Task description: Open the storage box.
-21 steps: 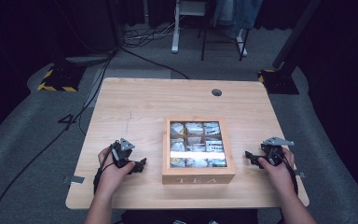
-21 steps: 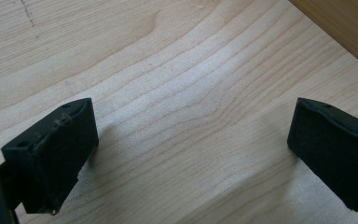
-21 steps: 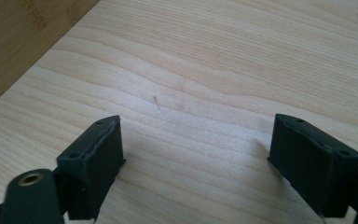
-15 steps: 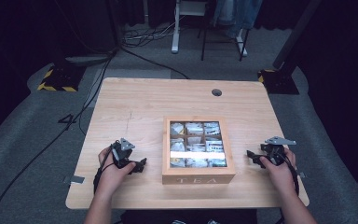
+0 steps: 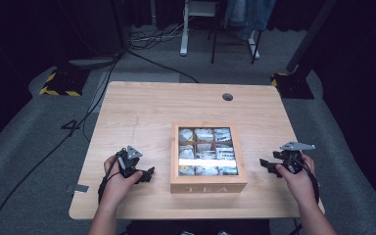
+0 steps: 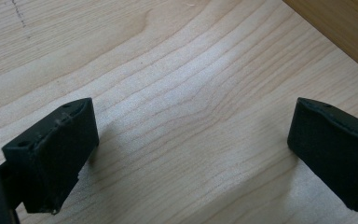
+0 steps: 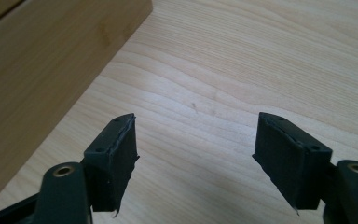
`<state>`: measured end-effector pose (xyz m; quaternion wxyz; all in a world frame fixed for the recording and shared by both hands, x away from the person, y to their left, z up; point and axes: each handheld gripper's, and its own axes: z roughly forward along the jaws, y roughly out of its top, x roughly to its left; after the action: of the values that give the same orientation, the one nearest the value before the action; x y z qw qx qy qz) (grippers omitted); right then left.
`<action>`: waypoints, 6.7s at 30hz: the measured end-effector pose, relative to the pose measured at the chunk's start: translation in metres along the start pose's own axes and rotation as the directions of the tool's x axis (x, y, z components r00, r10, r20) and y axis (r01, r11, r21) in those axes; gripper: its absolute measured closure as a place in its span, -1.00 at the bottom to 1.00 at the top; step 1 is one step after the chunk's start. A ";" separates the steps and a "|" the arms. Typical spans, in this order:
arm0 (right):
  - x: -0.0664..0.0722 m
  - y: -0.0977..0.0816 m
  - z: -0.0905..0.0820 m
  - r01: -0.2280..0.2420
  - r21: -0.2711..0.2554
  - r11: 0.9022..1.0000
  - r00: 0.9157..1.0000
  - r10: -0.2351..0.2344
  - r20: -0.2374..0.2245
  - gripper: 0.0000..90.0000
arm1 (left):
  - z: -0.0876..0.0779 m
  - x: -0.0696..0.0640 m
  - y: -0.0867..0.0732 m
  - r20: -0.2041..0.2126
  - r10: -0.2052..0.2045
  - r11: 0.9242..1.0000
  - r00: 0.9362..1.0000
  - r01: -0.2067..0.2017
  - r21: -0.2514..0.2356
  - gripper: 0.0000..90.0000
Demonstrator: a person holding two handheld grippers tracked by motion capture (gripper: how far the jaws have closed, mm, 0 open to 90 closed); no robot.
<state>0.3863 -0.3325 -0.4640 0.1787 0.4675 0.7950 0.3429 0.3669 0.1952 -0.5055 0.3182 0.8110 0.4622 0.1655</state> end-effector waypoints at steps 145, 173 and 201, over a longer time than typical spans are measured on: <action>0.106 0.056 -0.069 0.102 -0.134 0.986 0.975 -0.126 -0.184 0.35 | -0.002 -0.013 -0.003 0.038 0.043 0.999 0.998 -0.043 0.007 -0.98; 0.102 0.088 -0.065 0.027 -0.208 0.978 0.992 -0.051 -0.112 0.40 | 0.003 -0.012 0.003 0.037 0.045 0.999 0.998 -0.046 0.008 -0.99; 0.094 0.098 -0.074 0.017 -0.346 0.938 0.998 -0.036 -0.047 0.42 | 0.001 -0.012 0.004 0.031 0.028 1.000 0.999 -0.028 -0.014 -0.73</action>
<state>0.3557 -0.2467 -0.3391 0.2415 0.4088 0.7331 0.4870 0.3640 0.1833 -0.5028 0.3285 0.8177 0.4446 0.1606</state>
